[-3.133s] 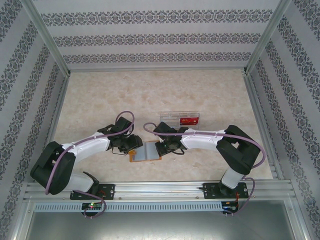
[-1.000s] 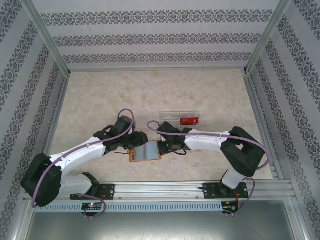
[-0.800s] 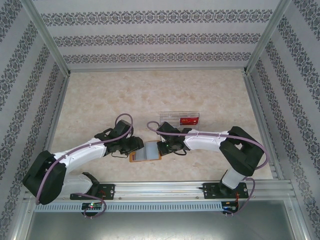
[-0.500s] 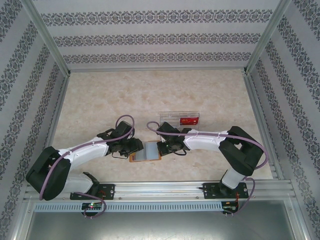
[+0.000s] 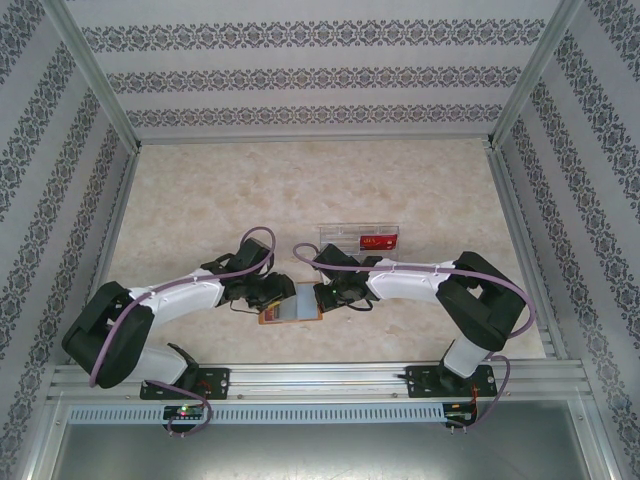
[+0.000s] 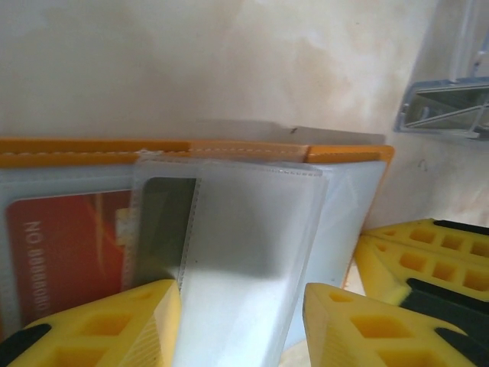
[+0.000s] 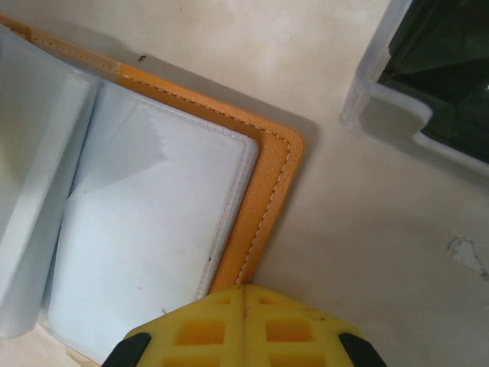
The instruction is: Take the credit cards out of the card holder
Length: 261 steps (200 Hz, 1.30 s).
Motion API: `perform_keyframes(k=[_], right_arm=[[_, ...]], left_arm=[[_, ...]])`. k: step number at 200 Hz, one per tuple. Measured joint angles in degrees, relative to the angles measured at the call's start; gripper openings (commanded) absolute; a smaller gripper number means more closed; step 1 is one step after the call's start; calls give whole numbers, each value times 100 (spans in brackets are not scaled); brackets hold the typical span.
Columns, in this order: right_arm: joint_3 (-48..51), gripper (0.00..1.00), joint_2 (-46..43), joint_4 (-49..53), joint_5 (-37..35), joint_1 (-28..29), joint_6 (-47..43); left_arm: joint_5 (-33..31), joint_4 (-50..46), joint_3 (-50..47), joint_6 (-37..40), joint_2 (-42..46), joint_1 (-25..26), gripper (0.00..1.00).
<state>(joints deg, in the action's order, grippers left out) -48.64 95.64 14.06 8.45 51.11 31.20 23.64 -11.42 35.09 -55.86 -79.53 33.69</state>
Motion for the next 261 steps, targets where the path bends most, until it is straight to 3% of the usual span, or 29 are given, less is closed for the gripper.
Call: perform_keyframes(k=[101,179,261], right_arm=[[0,0,0,-22,0,0,0],[-4,0,13,-26,4,0,-2],[-11,0,22,-63,4,0,-2]], left_arm=[[328,328,345,-13,-343,157,46],[-514,-557,348,33,658,-129,47],[-621,-782,-11,28,402,-269,47]])
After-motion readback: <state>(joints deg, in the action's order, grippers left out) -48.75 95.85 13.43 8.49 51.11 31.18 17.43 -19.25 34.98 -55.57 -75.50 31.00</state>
